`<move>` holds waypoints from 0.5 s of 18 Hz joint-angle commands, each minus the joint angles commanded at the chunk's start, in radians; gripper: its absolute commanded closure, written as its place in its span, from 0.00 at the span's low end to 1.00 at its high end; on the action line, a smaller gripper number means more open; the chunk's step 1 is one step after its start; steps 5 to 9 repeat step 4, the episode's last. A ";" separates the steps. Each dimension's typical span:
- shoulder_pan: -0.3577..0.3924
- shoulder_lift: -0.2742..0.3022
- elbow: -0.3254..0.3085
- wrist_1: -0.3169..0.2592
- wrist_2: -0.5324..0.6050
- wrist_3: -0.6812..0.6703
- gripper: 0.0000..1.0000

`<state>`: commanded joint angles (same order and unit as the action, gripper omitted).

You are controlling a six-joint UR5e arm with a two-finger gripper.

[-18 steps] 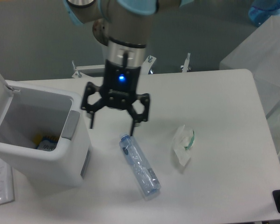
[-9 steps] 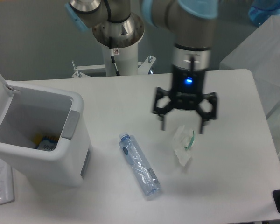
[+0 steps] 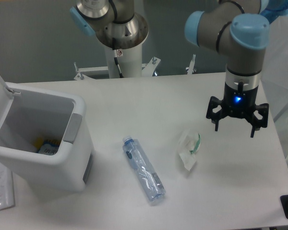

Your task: Open the trash can

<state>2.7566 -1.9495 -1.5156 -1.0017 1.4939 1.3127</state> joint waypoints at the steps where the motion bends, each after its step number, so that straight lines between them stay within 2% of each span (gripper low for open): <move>1: -0.002 -0.009 0.006 -0.005 0.018 0.034 0.00; 3: -0.008 -0.015 0.026 -0.006 0.026 0.048 0.00; 9: -0.009 -0.020 0.025 -0.006 0.026 0.046 0.00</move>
